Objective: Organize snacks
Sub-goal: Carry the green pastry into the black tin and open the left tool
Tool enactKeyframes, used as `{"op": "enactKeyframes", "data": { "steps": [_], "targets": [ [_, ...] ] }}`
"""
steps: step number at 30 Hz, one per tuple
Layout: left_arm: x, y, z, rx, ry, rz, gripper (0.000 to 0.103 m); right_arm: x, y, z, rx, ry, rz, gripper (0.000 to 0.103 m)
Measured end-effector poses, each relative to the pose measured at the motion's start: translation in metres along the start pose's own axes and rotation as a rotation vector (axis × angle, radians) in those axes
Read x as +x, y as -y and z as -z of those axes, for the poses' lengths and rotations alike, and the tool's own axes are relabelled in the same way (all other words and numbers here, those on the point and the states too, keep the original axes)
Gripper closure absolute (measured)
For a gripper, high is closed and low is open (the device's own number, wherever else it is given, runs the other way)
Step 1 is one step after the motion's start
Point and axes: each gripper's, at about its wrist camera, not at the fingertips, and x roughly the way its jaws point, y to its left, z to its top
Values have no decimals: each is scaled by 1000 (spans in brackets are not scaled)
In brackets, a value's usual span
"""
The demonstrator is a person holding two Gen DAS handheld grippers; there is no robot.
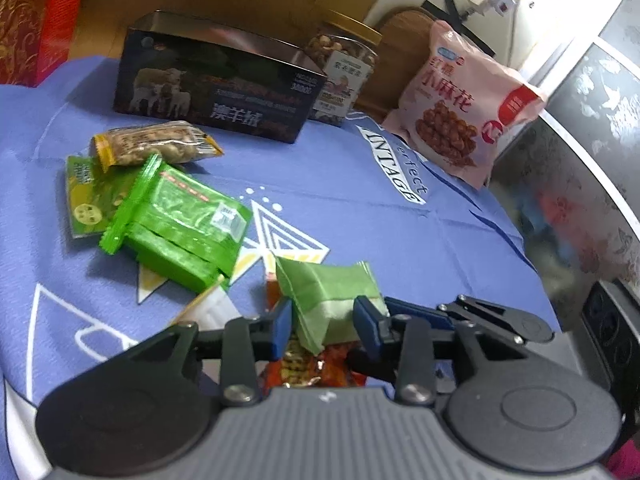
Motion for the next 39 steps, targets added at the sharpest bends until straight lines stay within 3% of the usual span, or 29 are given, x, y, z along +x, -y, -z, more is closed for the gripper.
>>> {"op": "enactKeyframes", "data": {
  "steps": [4, 6, 14, 21, 29, 34, 39],
  "targets": [
    [-5, 6, -1, 30, 7, -15, 72, 1, -2, -4, -3, -1, 15, 70],
    [-10, 8, -5, 39, 24, -17, 72, -1, -2, -7, -4, 19, 19, 72],
    [-31, 8, -48, 67, 146, -26, 72, 5, 1, -46, -46, 137, 42, 73],
    [-28, 0, -117, 78, 275, -39, 72, 34, 17, -107, -113, 223, 84, 73],
    [25, -29, -182, 38, 272, -47, 73, 91, 56, -153, -129, 213, 154, 72],
    [57, -41, -192, 30, 247, -74, 69, 110, 75, -158, -89, 202, 204, 71],
    [27, -49, -174, 25, 291, -19, 69, 78, 71, -147, -50, 264, 168, 71]
  ]
}}
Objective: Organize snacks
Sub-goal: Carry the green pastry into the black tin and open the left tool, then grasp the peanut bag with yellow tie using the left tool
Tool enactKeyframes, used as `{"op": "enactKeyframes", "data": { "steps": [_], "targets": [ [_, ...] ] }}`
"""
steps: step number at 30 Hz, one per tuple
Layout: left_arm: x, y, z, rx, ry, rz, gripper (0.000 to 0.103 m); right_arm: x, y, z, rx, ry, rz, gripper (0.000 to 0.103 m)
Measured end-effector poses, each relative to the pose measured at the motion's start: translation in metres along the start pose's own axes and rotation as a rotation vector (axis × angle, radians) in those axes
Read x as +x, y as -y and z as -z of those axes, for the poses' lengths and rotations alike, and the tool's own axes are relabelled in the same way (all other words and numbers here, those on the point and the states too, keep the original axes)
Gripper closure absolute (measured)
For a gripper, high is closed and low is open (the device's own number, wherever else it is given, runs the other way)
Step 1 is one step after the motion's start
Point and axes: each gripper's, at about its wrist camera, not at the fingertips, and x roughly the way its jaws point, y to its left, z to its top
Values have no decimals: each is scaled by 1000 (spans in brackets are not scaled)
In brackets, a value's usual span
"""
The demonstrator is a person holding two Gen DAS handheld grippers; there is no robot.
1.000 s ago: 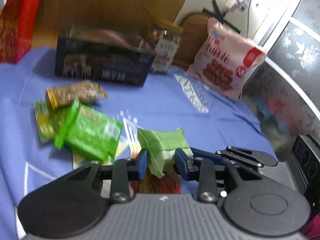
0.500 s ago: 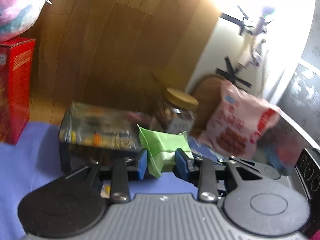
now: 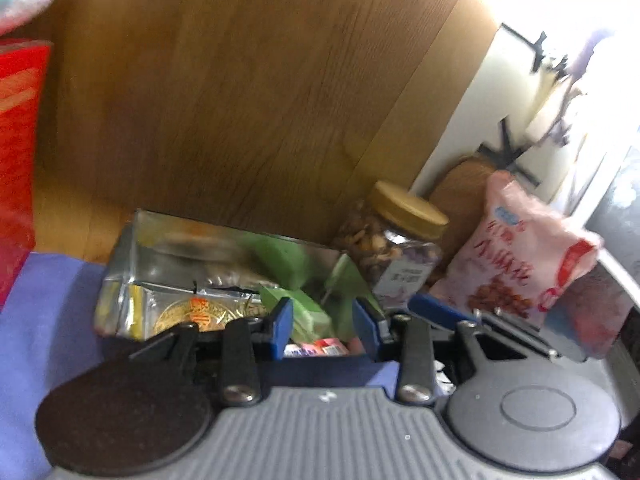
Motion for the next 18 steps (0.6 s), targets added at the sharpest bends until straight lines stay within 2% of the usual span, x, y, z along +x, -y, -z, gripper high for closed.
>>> {"op": "enactKeyframes", "data": {
  "steps": [2, 5, 8, 11, 15, 18],
  "targets": [
    [-25, -8, 10, -11, 33, 3, 69, -16, 0, 6, 39, 2, -39, 71],
    [-52, -22, 26, -39, 43, -48, 69, -34, -7, 25, 95, -61, -125, 71],
    [-61, -41, 45, -94, -5, -153, 69, -28, -18, 40, 139, -166, -207, 71],
    [-63, -65, 63, -195, -72, -200, 66, -10, -24, 47, 225, -270, -272, 71],
    [-67, -91, 79, -321, -109, -151, 66, 20, -17, 49, 409, -349, -306, 70],
    [-55, -98, 82, -366, -150, -93, 69, 37, -10, 54, 538, -393, -317, 70]
  ]
}}
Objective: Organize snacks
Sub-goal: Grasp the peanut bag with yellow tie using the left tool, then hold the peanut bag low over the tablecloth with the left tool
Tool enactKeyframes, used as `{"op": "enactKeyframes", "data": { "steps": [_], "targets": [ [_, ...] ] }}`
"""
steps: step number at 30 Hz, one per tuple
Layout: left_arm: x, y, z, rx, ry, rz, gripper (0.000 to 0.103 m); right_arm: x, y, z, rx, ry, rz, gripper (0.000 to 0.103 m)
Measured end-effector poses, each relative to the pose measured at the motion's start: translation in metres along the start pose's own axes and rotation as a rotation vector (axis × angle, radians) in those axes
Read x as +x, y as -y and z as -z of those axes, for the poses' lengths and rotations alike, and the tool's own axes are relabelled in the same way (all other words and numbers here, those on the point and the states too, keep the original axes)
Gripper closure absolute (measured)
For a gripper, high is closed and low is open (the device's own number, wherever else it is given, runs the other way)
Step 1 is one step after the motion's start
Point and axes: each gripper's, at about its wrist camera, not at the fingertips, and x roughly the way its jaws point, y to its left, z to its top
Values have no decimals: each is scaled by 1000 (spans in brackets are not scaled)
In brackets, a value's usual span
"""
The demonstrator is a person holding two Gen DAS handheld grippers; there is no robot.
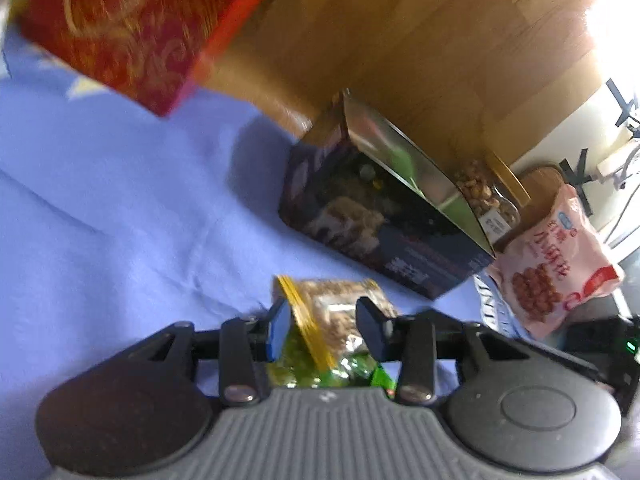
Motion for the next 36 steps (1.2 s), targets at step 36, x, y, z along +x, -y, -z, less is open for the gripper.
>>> {"op": "enactKeyframes", "data": {
  "steps": [36],
  "targets": [
    [15, 173, 183, 481, -279, 143, 75, -187, 2, 150, -123, 182, 301, 56]
  ]
}}
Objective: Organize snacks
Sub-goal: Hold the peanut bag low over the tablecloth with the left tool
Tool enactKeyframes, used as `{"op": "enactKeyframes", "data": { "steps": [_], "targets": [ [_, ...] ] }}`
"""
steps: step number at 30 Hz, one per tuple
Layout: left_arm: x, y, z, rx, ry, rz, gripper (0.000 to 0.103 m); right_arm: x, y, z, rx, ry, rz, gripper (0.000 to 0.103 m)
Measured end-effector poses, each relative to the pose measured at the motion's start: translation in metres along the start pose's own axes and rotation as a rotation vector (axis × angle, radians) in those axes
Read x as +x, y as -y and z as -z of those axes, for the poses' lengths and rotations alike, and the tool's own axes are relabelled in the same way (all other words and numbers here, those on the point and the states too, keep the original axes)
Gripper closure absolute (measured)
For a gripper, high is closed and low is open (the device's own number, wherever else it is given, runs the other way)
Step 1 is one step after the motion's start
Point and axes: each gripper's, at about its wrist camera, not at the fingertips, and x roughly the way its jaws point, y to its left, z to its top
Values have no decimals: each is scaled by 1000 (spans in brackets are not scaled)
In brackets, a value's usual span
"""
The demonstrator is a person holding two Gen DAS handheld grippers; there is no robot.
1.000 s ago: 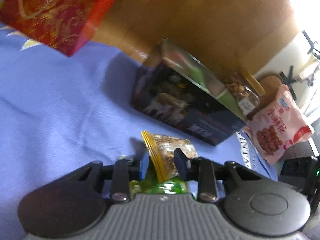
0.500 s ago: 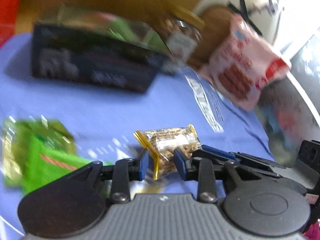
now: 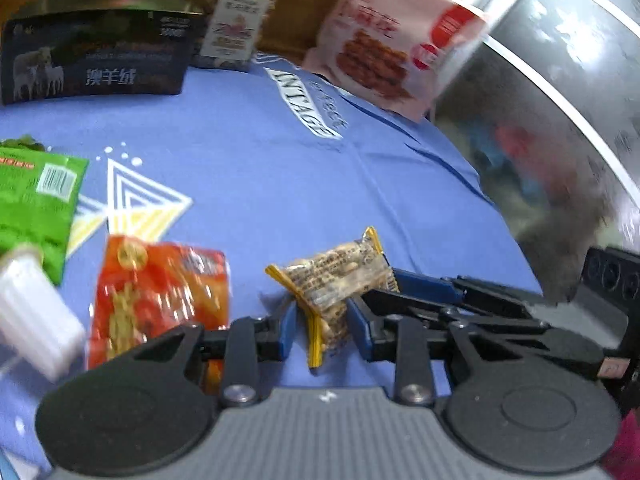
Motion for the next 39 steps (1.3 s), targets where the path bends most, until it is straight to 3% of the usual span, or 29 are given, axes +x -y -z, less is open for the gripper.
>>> {"op": "enactKeyframes", "data": {
  "steps": [7, 13, 17, 24, 27, 33, 36, 39],
  "targets": [
    [-37, -2, 40, 45, -4, 5, 75, -16, -24, 28, -100, -41, -73, 56],
    [-74, -27, 63, -4, 54, -72, 74, 7, -62, 32, -197, -78, -151, 56],
    [-84, -53, 56, -95, 81, -108, 75, 31, -85, 27, -272, -83, -161, 57],
    [-78, -82, 28, -119, 137, -150, 75, 66, -90, 7, -254, -65, -144, 60],
    [-77, -88, 24, -168, 145, -130, 75, 64, -88, 8, -214, -61, -161, 58],
    [-85, -88, 38, -166, 138, -94, 74, 45, -79, 20, -175, -67, -216, 57],
    [-88, -91, 41, -189, 127, -50, 60, 34, -76, 23, -172, -62, -205, 57],
    [-89, -88, 40, -181, 117, -49, 56, 26, -75, 27, -194, -48, -168, 57]
  ]
}}
